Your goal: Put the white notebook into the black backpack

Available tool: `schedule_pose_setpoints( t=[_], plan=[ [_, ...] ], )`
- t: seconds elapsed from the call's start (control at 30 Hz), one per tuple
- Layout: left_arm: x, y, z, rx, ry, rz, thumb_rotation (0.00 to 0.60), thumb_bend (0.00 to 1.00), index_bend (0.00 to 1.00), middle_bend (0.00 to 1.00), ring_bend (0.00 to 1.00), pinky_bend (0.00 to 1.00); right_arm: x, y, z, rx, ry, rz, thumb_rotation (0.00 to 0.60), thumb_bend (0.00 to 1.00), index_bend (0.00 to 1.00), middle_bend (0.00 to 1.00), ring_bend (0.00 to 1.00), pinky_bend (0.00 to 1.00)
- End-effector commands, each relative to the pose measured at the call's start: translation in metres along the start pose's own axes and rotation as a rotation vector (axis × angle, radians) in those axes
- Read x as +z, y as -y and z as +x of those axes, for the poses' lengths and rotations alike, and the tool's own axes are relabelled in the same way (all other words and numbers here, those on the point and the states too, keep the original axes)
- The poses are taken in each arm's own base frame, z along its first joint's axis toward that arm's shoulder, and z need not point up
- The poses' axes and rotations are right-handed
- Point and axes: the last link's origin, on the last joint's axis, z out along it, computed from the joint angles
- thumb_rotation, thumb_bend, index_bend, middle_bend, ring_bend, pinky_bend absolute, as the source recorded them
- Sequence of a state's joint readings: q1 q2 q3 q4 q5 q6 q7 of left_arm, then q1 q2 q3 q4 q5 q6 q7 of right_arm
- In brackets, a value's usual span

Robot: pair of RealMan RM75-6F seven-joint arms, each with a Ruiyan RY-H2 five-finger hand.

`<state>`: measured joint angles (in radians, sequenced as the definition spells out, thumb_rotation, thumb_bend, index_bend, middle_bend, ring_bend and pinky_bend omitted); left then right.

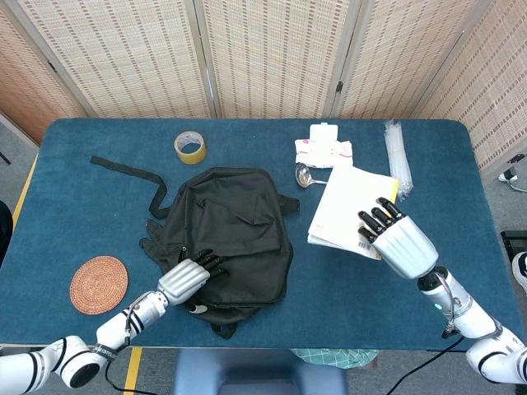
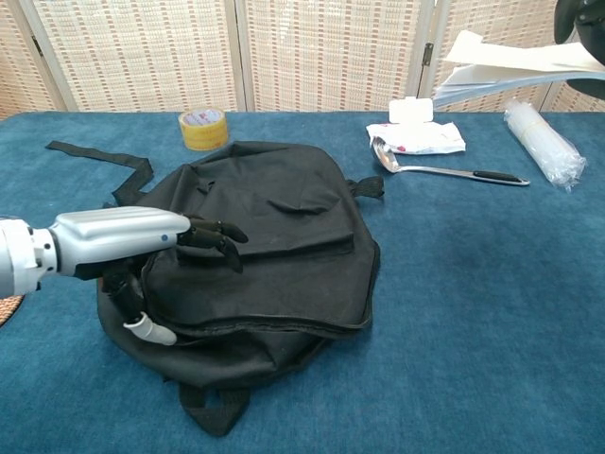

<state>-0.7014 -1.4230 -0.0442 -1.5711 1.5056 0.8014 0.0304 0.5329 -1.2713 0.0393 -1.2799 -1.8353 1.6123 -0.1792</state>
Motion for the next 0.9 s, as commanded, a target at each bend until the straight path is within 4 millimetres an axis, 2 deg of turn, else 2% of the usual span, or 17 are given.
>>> schedule_pose_setpoints(
  t=[0.03, 0.27, 0.5, 0.63, 0.9],
  plan=[
    [0.008, -0.001, 0.001, -0.030, -0.006, 0.007, 0.600, 0.21, 0.31, 0.10, 0.12, 0.00, -0.001, -0.001, -0.001, 0.000, -0.001, -0.003, 0.600, 0.53, 0.77, 0.49, 0.50, 0.34],
    [0.017, 0.001, 0.007, -0.096, -0.034, 0.027, 0.600, 0.22, 0.39, 0.14, 0.15, 0.00, -0.002, -0.003, -0.003, 0.005, -0.001, -0.012, 0.600, 0.54, 0.77, 0.49, 0.50, 0.34],
    [0.019, 0.002, 0.013, -0.173, -0.077, 0.039, 0.600, 0.32, 0.45, 0.18, 0.18, 0.02, -0.001, -0.003, -0.007, 0.017, -0.001, -0.016, 0.600, 0.54, 0.77, 0.49, 0.50, 0.34],
    [0.022, 0.002, 0.010, -0.230, -0.086, 0.038, 0.600, 0.38, 0.52, 0.21, 0.20, 0.04, 0.000, -0.002, -0.008, 0.021, -0.006, -0.015, 0.600, 0.54, 0.77, 0.49, 0.50, 0.34],
    [0.027, 0.002, 0.004, -0.315, -0.120, 0.047, 0.600, 0.44, 0.67, 0.28, 0.25, 0.05, -0.001, -0.001, -0.008, 0.028, -0.015, -0.016, 0.600, 0.54, 0.77, 0.49, 0.50, 0.34]
  ],
)
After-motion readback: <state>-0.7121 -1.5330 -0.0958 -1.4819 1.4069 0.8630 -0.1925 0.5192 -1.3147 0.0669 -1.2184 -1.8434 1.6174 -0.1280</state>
